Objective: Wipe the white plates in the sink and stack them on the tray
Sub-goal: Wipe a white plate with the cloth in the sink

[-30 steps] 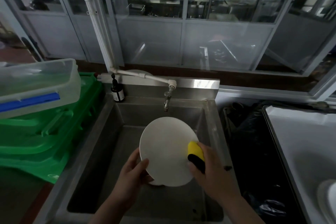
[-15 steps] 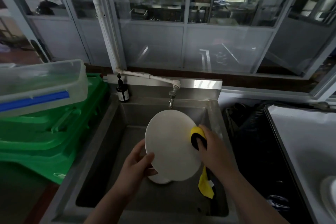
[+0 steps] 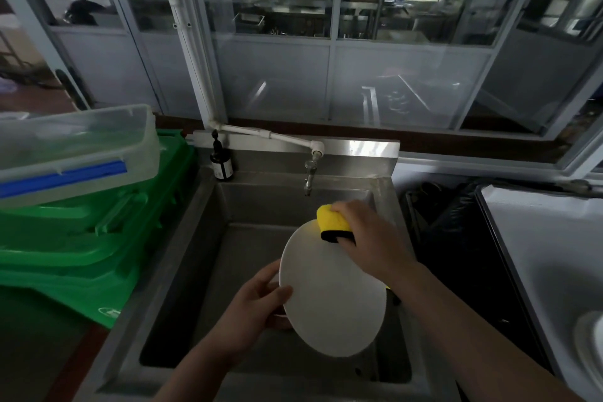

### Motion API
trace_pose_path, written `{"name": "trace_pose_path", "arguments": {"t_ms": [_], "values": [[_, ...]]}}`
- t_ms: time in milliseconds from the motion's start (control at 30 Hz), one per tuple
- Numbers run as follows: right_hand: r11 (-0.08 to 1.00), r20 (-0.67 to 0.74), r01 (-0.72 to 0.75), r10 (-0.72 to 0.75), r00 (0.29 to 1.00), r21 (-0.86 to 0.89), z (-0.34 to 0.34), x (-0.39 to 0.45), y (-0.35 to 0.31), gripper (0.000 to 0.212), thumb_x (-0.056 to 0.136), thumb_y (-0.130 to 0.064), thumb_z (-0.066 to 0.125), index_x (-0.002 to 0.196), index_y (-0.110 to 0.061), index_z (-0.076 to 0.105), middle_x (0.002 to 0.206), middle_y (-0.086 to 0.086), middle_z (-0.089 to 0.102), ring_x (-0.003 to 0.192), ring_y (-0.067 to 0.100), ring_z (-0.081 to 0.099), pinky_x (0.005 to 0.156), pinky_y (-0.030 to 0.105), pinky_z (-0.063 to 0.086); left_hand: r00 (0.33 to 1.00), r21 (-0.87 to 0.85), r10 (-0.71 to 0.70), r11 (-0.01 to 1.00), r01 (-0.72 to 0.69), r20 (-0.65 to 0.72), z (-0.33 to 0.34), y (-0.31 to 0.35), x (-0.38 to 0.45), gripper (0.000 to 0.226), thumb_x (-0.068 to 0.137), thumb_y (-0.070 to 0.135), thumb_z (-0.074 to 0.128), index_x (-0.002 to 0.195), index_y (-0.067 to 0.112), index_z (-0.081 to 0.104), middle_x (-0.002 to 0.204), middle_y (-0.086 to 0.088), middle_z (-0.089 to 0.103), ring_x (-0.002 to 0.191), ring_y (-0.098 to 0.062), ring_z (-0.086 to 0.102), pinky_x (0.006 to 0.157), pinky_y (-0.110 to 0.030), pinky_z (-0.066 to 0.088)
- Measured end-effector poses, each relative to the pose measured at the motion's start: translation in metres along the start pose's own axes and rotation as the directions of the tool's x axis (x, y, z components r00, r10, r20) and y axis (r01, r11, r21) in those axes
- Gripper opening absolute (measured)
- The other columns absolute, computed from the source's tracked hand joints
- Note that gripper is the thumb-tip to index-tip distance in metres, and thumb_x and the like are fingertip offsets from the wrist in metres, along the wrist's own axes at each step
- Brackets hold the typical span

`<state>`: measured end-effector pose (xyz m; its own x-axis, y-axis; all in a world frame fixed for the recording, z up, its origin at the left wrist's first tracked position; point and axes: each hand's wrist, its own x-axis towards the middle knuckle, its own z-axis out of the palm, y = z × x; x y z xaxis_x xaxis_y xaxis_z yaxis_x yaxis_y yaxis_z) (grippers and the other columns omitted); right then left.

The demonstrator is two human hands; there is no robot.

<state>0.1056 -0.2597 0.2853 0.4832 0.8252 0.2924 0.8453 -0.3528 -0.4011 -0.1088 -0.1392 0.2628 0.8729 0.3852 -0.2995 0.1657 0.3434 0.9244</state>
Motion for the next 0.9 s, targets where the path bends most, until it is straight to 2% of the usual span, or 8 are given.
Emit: {"name": "trace_pose_path", "arguments": {"t_ms": [133,300,433,600,667,767,900], "values": [[0.999,0.015,0.042,-0.042,0.999,-0.014,0.005,0.0,0.011,0.056,0.086,-0.025,0.069,0.134,-0.031,0.041,0.127,-0.001,0.054,0.109,0.023,0.055,0.073,0.032,0.042,1.0,-0.001,0.013,1.0,-0.013,-0.016,0.001,-0.002,0.0,0.052,0.084,0.018,0.06,0.134,0.028,0.053,0.109,-0.013,0.074,0.098,-0.034,0.073,0.074,-0.044,0.062],[0.999,0.005,-0.041,0.041,0.999,0.014,0.015,-0.005,0.021,0.05,0.09,-0.028,0.066,0.136,-0.026,0.047,0.129,-0.003,0.056,0.113,0.02,0.055,0.078,0.029,0.044,1.0,-0.027,0.006,1.0,-0.007,-0.028,0.001,-0.003,0.002,0.055,0.083,0.019,0.059,0.136,0.029,0.05,0.111,-0.013,0.074,0.101,-0.038,0.071,0.076,-0.047,0.062],[0.989,0.01,-0.142,0.142,0.99,0.042,0.023,-0.015,0.032,0.046,0.095,-0.033,0.061,0.138,-0.027,0.047,0.129,-0.006,0.054,0.116,0.015,0.053,0.083,0.022,0.038,0.997,-0.095,0.033,0.995,-0.04,-0.065,0.0,-0.005,0.001,0.054,0.083,0.015,0.059,0.135,0.028,0.052,0.112,-0.008,0.074,0.099,-0.036,0.072,0.072,-0.045,0.063],[0.968,0.075,-0.25,0.247,0.966,0.036,0.027,-0.026,0.035,0.043,0.097,-0.04,0.053,0.138,-0.033,0.041,0.123,-0.002,0.054,0.107,0.021,0.058,0.078,0.03,0.044,0.986,-0.121,0.085,0.987,-0.102,-0.141,0.001,-0.009,0.003,0.055,0.082,0.015,0.059,0.136,0.026,0.053,0.11,-0.003,0.075,0.103,-0.033,0.071,0.08,-0.05,0.061],[0.963,0.085,-0.268,0.264,0.961,0.037,0.028,-0.029,0.035,0.043,0.097,-0.041,0.053,0.137,-0.033,0.042,0.126,-0.003,0.054,0.109,0.021,0.058,0.082,0.032,0.047,0.98,-0.146,0.084,0.983,-0.111,-0.18,0.001,-0.013,0.005,0.053,0.082,0.015,0.059,0.133,0.027,0.055,0.113,-0.001,0.074,0.104,-0.03,0.071,0.078,-0.047,0.062],[0.958,0.108,-0.28,0.273,0.956,0.062,0.029,-0.035,0.031,0.04,0.096,-0.037,0.056,0.134,-0.033,0.044,0.126,-0.007,0.053,0.109,0.019,0.057,0.079,0.03,0.045,0.967,-0.176,0.082,0.976,-0.126,-0.241,-0.001,-0.018,0.006,0.055,0.081,0.015,0.062,0.135,0.026,0.056,0.122,-0.005,0.071,0.108,-0.03,0.069,0.074,-0.043,0.062],[0.944,0.156,-0.322,0.308,0.939,0.075,0.036,-0.045,0.027,0.039,0.094,-0.041,0.055,0.131,-0.038,0.042,0.122,-0.008,0.057,0.106,0.02,0.06,0.079,0.036,0.05,0.949,-0.137,0.097,0.98,-0.143,-0.301,-0.002,-0.018,0.007,0.051,0.085,0.016,0.061,0.135,0.028,0.056,0.117,-0.003,0.073,0.109,-0.03,0.069,0.091,-0.059,0.053]]}}
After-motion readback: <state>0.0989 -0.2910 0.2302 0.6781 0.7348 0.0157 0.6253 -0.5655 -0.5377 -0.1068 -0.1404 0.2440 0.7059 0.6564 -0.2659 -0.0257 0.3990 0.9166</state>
